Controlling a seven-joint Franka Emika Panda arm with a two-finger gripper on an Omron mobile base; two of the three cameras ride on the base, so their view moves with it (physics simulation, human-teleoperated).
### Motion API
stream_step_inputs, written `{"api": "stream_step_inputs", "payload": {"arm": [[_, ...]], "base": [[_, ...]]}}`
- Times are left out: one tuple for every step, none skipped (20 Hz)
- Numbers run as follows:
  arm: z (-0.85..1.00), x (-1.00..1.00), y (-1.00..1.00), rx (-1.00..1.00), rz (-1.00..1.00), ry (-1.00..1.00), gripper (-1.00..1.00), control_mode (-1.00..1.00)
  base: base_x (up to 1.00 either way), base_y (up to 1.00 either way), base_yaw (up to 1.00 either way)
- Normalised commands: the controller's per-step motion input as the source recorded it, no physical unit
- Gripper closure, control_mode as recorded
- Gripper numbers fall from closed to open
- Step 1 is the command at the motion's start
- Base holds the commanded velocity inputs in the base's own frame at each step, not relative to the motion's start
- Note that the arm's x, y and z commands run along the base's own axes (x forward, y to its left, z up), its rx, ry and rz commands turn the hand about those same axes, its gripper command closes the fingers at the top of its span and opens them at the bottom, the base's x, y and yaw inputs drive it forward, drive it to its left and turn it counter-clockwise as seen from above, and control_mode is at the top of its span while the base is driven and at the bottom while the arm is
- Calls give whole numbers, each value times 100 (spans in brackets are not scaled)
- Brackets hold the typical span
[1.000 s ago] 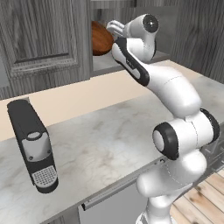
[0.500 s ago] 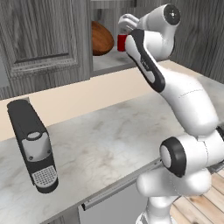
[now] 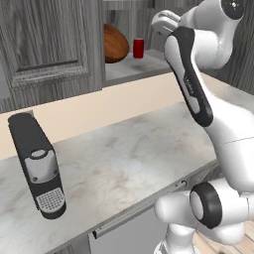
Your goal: Pick the mug and place it in the sink. Pick the bowl and place it in the open cabinet and then close the cabinet.
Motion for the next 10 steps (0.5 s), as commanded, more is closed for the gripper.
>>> {"api": "stream_step_inputs", "payload": {"arm": [[-19,-100,-19,-2,0,-9,-100,-100],[-29,-100,-18,-1,0,-7,-100,-100],[-37,-100,-16,-1,0,-7,-100,-100],[-41,-100,-18,0,0,-9,-100,-100],[-39,-100,-19,0,0,-8,-100,-100],[-36,-100,-23,0,0,-5,-100,-100],[-26,-100,-29,0,0,-2,-100,-100],[0,-100,-26,0,0,-5,-100,-100],[0,-90,-22,0,0,0,-100,-100],[0,-91,-21,0,0,0,-100,-100]], "base": [[0,0,0],[0,0,0],[0,0,0],[0,0,0],[0,0,0],[0,0,0],[0,0,0],[0,0,0],[0,0,0],[0,0,0]]}}
